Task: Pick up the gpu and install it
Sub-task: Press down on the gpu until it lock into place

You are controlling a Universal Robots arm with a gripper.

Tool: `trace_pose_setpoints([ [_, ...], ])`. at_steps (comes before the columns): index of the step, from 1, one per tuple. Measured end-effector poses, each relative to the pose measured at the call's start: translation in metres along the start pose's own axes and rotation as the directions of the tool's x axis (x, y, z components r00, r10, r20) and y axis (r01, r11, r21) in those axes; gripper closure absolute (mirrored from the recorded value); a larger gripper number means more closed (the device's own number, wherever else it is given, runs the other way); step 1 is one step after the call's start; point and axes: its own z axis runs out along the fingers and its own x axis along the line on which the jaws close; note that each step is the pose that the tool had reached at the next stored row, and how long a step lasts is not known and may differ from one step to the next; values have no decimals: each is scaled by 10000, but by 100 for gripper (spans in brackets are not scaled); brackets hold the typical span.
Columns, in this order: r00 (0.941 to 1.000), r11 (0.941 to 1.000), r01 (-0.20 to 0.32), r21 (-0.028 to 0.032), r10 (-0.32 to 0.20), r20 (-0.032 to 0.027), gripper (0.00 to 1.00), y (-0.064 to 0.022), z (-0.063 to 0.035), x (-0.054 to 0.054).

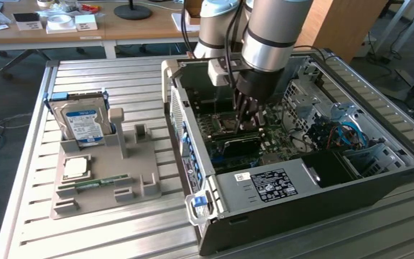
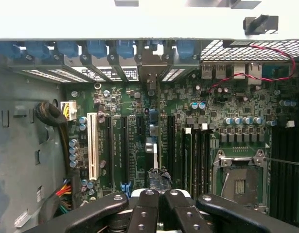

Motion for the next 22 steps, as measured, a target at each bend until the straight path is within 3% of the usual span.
trace_pose_setpoints([
  [22, 10000, 10000, 1, 0, -1, 0, 89, 14, 137, -24],
])
